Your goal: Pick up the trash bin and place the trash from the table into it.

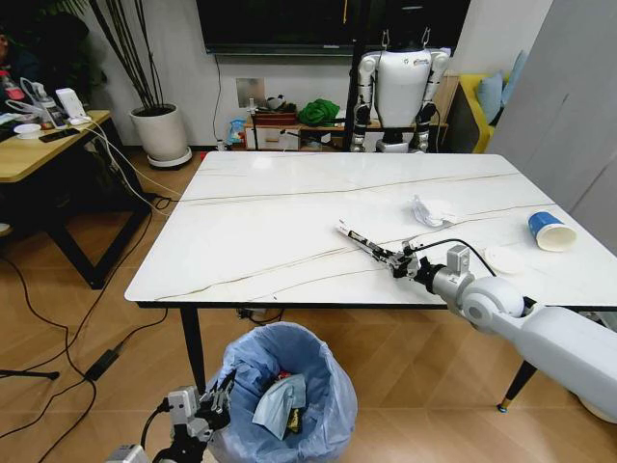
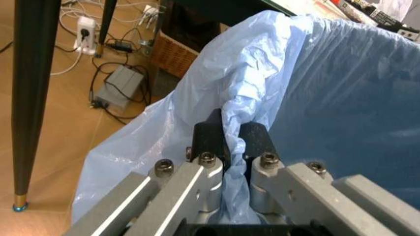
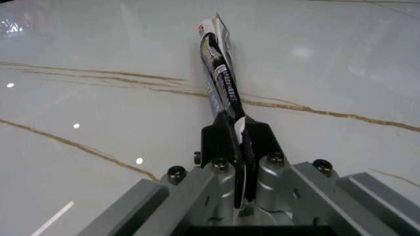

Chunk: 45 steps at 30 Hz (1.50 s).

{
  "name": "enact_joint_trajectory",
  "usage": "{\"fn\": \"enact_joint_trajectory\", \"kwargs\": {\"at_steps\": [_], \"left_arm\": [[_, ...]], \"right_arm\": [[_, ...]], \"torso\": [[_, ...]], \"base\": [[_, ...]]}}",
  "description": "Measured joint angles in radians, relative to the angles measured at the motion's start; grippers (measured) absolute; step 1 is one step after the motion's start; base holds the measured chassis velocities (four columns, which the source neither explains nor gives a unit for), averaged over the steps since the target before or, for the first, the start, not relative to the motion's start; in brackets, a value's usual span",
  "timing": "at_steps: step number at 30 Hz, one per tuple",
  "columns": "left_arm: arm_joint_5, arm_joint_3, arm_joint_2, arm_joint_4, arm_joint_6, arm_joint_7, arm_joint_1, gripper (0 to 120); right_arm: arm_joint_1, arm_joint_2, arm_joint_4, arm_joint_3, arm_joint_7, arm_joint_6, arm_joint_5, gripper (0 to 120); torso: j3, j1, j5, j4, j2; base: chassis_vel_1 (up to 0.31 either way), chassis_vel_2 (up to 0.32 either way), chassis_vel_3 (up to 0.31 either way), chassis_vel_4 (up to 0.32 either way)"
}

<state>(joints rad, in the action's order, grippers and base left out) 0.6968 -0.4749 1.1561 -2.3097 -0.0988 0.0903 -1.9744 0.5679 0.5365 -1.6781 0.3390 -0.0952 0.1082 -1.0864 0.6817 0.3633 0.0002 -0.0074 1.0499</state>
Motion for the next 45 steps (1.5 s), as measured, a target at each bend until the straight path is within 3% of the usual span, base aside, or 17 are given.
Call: {"fn": "enact_joint_trajectory", "kwargs": {"at_steps": [4, 6, 9, 16, 19, 28, 37, 45], "left_arm": [[0.001, 0.016, -0.008, 0.008, 0.0, 0.005, 0.007, 0], [0.009, 0.027, -0.019, 0.011, 0.0, 0.015, 0.011, 0], [0.017, 0.029, -0.029, 0.008, 0.0, 0.028, 0.008, 0], [0.012, 0.027, -0.014, -0.022, 0.006, 0.04, -0.015, 0], [0.014, 0.028, -0.006, -0.031, 0.004, 0.052, -0.007, 0], [0.075, 0.025, -0.033, -0.033, -0.017, 0.084, 0.033, 0], [0.085, 0.03, -0.029, -0.033, -0.018, 0.091, 0.028, 0], [0.086, 0.049, -0.012, -0.014, -0.032, 0.078, 0.048, 0]], "right_arm": [[0.083, -0.039, -0.057, -0.11, -0.013, -0.012, 0.029, 0], [0.154, -0.098, -0.111, -0.205, -0.071, -0.073, 0.09, 0], [0.176, -0.164, -0.152, -0.252, -0.137, -0.146, 0.151, 0], [0.15, -0.273, -0.258, -0.281, -0.267, -0.254, 0.308, 0], [0.149, -0.343, -0.381, -0.309, -0.317, -0.279, 0.38, 0], [0.123, -0.442, -0.51, -0.388, -0.453, -0.356, 0.595, 0], [0.093, -0.472, -0.565, -0.372, -0.524, -0.41, 0.776, 0], [0.125, -0.407, -0.566, -0.354, -0.577, -0.427, 0.913, 0]], "torso": [[0.0, 0.0, 0.0002, 0.0, 0.0], [0.0, 0.0, 0.0, -0.0006, 0.0], [0.0, 0.0, -0.0007, -0.0009, 0.0], [0.0, 0.0, -0.0004, 0.0001, 0.0], [0.0, 0.0, 0.0002, -0.0001, 0.0], [0.0, 0.0, -0.0006, -0.0002, 0.0], [0.0, 0.0, -0.0001, -0.0002, 0.0], [0.0, 0.0, -0.0001, -0.0002, 0.0]], "base": [[0.0, 0.0, 0.0, 0.0], [0.0, 0.0, 0.0, 0.0], [0.0, 0.0, 0.0, 0.0], [0.0, 0.0, 0.0, 0.0], [0.0, 0.0, 0.0, 0.0], [0.0, 0.0, 0.0, 0.0], [0.0, 0.0, 0.0, 0.0], [0.0, 0.0, 0.0, 0.0]]}}
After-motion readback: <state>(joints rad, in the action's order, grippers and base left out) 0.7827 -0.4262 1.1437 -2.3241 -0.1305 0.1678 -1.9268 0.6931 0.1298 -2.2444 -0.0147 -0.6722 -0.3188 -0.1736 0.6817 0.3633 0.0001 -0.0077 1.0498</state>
